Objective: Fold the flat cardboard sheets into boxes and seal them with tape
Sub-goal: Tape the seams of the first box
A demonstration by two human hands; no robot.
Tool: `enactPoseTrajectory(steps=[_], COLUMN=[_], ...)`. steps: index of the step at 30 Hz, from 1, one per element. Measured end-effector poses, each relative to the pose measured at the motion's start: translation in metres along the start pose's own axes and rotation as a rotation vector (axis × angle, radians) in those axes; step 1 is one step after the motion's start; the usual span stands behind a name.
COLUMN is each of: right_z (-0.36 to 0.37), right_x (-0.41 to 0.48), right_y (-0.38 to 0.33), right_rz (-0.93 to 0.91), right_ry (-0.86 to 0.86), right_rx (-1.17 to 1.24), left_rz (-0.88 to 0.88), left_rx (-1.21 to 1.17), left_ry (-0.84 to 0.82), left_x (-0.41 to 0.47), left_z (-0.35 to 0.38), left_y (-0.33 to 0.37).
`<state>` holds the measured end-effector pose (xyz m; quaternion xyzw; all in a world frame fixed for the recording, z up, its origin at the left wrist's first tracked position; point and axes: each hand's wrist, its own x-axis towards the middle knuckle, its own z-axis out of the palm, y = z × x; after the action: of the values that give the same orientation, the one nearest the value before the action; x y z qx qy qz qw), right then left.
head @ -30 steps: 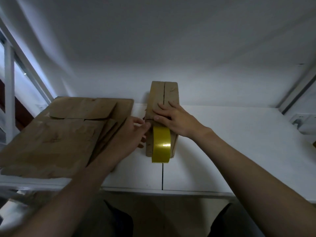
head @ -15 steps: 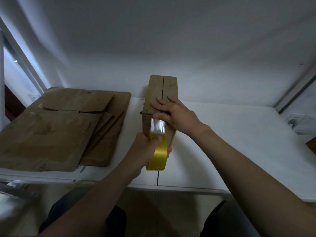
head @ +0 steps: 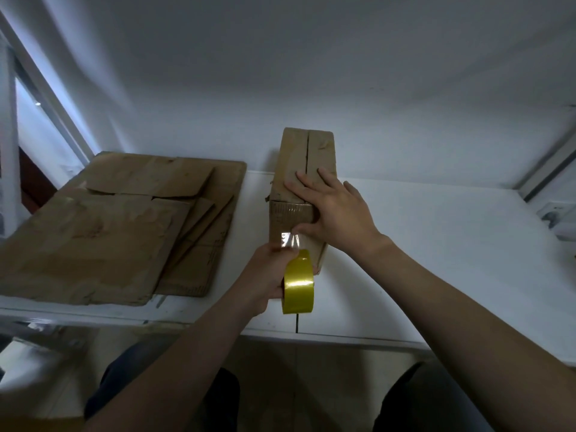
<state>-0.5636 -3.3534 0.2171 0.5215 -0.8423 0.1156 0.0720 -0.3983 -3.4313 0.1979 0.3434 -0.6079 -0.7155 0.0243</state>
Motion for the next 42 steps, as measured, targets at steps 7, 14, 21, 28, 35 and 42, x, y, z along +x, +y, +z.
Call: enactPoseTrajectory(steps=[7,14,21,28,35,42], right_z=[-0.014,-0.021,0.025,0.050,0.068,0.060], right_x=[-0.007,-0.074,-0.125,-0.126,-0.128,-0.141], right_y=[-0.004,0.053,0.143,0.163,0.163,0.133], right_rz=[0.008,0.231,0.502,0.463,0.373,0.589], right_ry=[0.026,0.179,-0.354,-0.513,-0.314,-0.067], right_rx=[-0.057,0.141,0.077,0.158,0.084,0.374], left_rz=[0.019,0.059,0.077,0.083,0.080,0.087], left_rx=[-0.016,0.087,0.105,0.134,0.139,0.074], left_ry=[0.042,0.124,0.194,0.250,0.290,0.276], left_x=[0.004,0.006,0.008,0.005,0.007,0.007], left_z=[0.002,0.008,0.016,0.022,0.025,0.025], left_y=[-0.005,-0.011,-0.015,-0.019,-0.018,-0.018])
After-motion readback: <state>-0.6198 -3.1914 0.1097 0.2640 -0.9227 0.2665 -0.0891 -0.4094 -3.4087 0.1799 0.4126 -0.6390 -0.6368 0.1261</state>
